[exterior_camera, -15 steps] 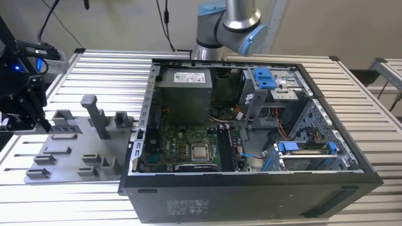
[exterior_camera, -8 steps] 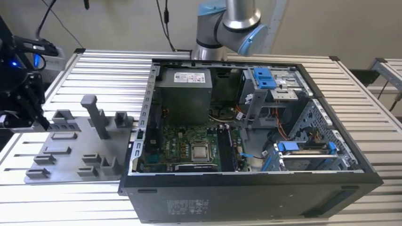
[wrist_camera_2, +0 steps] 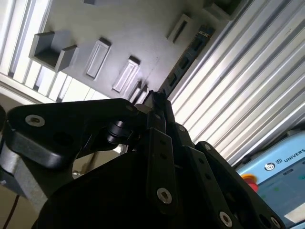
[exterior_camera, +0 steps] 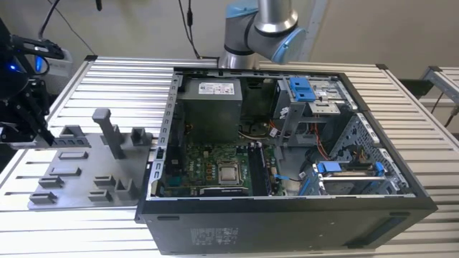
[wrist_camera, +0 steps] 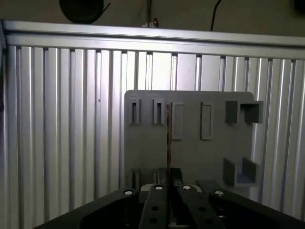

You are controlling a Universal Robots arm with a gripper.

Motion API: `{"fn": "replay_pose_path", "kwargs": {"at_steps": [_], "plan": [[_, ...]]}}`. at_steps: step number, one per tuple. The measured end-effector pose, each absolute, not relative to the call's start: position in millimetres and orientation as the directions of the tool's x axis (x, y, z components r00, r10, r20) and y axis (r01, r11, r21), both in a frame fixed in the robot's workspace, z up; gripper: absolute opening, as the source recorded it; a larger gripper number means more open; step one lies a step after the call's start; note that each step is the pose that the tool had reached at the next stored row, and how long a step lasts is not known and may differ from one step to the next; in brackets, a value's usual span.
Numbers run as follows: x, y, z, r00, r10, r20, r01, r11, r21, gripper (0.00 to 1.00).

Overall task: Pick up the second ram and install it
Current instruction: 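Pick up the second ram and move it above second insertion slot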

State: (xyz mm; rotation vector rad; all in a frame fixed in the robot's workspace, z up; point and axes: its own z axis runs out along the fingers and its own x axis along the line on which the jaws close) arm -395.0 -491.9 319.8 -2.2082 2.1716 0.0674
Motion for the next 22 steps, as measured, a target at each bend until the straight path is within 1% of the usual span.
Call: {"fn": "replay_pose_path", "kwargs": {"at_steps": [22], "plan": [[-395.0,-491.9,341.6,0.017,-0.998,-0.062,-1.0,-0.017,-0.001,0.14]]}}
